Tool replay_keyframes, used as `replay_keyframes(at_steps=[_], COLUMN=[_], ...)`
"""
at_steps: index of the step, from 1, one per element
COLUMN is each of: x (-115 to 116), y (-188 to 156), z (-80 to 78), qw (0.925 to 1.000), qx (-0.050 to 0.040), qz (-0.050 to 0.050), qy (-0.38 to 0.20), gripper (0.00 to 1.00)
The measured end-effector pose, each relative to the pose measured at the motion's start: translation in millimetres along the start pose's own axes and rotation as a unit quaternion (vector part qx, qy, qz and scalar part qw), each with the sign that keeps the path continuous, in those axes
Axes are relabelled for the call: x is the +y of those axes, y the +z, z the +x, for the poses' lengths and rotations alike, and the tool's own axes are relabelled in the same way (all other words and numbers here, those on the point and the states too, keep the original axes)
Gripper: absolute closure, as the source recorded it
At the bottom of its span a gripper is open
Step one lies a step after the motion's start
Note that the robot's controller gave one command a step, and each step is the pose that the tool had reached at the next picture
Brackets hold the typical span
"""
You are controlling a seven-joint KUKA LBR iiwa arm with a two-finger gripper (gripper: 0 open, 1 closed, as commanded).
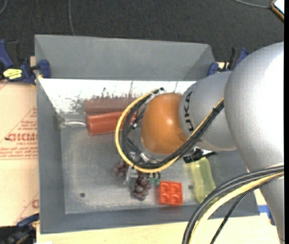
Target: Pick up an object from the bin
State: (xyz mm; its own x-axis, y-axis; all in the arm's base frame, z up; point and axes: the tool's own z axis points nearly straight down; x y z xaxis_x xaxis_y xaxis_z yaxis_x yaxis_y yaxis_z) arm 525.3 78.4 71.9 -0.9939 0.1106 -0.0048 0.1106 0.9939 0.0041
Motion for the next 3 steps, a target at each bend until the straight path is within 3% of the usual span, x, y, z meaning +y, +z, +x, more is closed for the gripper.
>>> replay_keyframes(at_steps=[2,3], x=[0.1,0.1], y=[-5.2,-25.8], z=[0.3,0.2], qw=[1.0,1.0], qx=[-0.0002,-0.0001], qz=[-0.001,-0.001], qy=[0.001,0.002], gripper=[1.0,1.0])
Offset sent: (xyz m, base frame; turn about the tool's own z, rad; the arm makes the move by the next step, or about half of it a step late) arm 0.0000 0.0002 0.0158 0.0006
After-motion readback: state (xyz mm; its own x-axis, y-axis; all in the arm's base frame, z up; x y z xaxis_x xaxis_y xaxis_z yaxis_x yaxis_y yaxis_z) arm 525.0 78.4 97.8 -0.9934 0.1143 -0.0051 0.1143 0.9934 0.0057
